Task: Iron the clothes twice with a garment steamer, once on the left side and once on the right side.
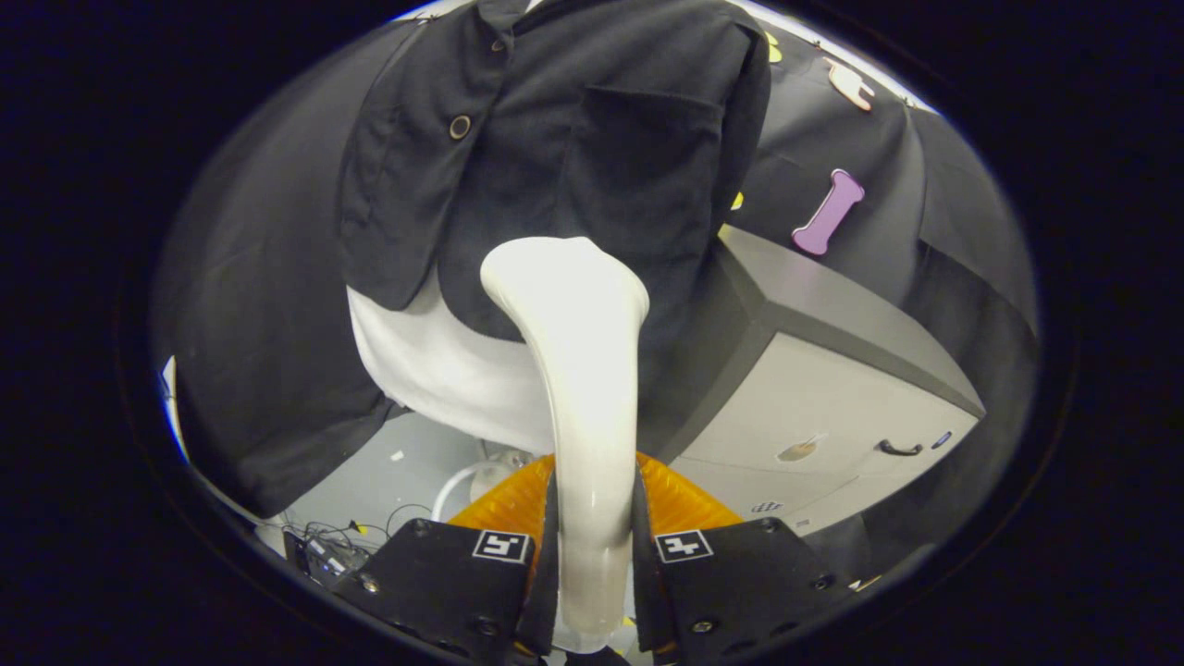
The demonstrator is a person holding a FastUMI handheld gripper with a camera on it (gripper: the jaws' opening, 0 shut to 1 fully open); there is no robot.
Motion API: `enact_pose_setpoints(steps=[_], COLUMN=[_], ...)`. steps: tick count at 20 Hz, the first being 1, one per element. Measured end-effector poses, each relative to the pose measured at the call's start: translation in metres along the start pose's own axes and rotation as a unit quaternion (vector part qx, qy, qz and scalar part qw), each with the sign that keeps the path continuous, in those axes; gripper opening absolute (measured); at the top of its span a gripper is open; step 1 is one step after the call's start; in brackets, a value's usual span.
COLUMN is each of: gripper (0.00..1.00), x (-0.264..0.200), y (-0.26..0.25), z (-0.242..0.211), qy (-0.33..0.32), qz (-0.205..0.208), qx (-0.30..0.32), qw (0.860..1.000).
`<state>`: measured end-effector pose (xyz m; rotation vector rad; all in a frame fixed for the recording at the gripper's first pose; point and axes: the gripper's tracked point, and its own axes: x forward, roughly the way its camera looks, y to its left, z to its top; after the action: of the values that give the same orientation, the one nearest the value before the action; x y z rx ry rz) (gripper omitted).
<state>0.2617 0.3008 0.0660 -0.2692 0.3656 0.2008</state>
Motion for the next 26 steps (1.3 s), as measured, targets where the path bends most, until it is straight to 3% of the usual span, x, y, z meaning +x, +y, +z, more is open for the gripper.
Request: enact_pose_setpoints(steps=[6,12,19,26], gripper=[0.36,0.36,0.36,0.36], x=[0.003,-0.04,-0.12,-0.179], y=[0.005,-0.013,-0.029,0.0], z=[-0.006,0.034,0.128,0.239], qy=[0.016,-0.028,-0.121,-0.215], qz=[0.01,0.015,0.02,0.038], qx=[0.009,0.039,0.054,0.038], qw=[1.0,0.999,0.991,0.975])
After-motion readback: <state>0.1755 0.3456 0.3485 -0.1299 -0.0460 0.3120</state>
